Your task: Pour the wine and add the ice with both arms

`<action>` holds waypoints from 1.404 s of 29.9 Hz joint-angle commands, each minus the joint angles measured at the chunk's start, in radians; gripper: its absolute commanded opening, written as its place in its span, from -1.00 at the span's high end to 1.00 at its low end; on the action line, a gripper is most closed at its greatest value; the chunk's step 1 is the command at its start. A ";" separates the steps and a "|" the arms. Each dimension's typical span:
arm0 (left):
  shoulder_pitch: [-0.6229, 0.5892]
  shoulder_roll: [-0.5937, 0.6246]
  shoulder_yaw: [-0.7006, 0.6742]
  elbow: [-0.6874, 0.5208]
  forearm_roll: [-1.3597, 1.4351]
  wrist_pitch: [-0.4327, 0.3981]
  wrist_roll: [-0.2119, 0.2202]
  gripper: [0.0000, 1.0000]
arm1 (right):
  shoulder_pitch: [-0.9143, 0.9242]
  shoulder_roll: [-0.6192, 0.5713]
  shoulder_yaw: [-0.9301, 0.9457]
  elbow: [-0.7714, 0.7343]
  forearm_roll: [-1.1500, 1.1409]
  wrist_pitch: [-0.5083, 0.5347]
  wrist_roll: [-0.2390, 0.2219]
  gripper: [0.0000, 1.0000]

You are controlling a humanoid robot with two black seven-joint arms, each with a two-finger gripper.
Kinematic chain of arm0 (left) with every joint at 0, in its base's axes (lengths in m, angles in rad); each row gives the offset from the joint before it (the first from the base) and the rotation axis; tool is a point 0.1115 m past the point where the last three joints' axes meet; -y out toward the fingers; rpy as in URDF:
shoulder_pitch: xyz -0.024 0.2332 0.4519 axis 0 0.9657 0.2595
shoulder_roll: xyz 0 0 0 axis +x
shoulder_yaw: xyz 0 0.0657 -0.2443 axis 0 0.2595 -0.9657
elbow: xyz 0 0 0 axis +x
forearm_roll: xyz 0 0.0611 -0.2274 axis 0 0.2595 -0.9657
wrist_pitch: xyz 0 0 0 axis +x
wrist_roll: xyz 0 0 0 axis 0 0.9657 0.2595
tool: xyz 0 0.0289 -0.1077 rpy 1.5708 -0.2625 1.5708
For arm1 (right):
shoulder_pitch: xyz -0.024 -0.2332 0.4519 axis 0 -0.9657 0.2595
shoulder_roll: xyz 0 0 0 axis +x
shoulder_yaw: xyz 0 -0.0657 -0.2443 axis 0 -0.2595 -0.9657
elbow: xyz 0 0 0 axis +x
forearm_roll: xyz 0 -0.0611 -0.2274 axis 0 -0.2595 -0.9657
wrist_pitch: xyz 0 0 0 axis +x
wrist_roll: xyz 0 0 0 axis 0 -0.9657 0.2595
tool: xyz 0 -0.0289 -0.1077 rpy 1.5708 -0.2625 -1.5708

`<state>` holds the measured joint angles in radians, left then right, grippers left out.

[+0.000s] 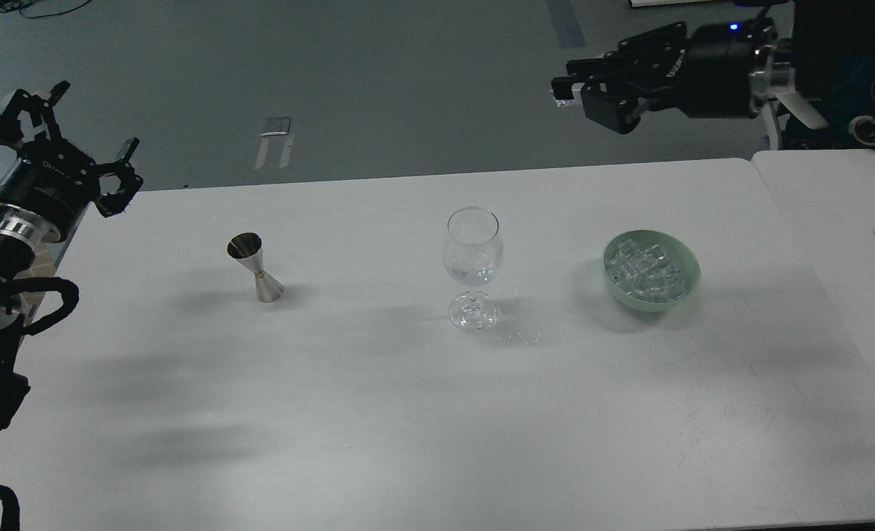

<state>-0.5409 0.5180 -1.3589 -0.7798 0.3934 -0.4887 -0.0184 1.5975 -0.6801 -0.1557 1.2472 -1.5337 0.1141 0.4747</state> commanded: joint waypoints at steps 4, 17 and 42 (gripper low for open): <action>-0.008 0.002 0.001 0.001 0.001 0.000 0.002 -0.95 | 0.098 0.192 -0.180 -0.045 0.086 0.002 -0.002 0.97; -0.004 -0.001 0.001 0.001 0.001 0.000 0.000 -0.95 | 0.104 0.289 -0.255 -0.086 0.161 0.098 0.004 0.95; -0.002 0.001 0.001 0.001 0.001 0.000 0.001 -0.95 | 0.087 0.294 -0.288 -0.112 0.182 0.096 0.001 -0.24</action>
<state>-0.5431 0.5174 -1.3575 -0.7792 0.3913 -0.4887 -0.0184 1.6843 -0.3743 -0.4435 1.1346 -1.3606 0.2103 0.4762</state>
